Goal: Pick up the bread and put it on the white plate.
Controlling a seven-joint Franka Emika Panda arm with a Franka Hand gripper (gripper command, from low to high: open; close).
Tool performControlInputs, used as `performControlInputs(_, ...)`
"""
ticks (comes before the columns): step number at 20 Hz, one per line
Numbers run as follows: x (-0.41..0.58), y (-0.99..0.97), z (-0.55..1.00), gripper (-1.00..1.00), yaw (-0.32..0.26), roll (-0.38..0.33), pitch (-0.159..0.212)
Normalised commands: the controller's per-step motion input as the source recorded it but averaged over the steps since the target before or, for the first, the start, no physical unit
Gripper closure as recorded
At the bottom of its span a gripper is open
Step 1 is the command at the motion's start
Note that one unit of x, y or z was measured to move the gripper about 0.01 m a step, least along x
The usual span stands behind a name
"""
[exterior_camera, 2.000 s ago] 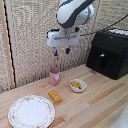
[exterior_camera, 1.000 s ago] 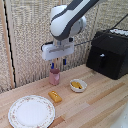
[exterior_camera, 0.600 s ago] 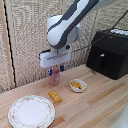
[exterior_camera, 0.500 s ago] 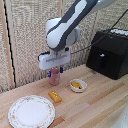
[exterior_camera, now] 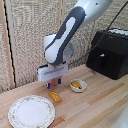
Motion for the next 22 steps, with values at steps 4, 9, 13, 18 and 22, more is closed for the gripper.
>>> performControlInputs(4, -0.006, 0.08, -0.36, -1.0, -0.015, -0.007, -0.005)
performControlInputs(9, -0.001, 0.05, -0.25, -1.0, -0.028, -0.015, 0.0)
performControlInputs(13, 0.006, 0.0, -0.11, 1.0, -0.052, -0.004, 0.0)
performControlInputs(18, 0.025, 0.02, -0.02, 1.0, -0.055, 0.0, -0.009)
performControlInputs(22, 0.016, 0.01, 0.01, 1.0, -0.048, 0.0, -0.023)
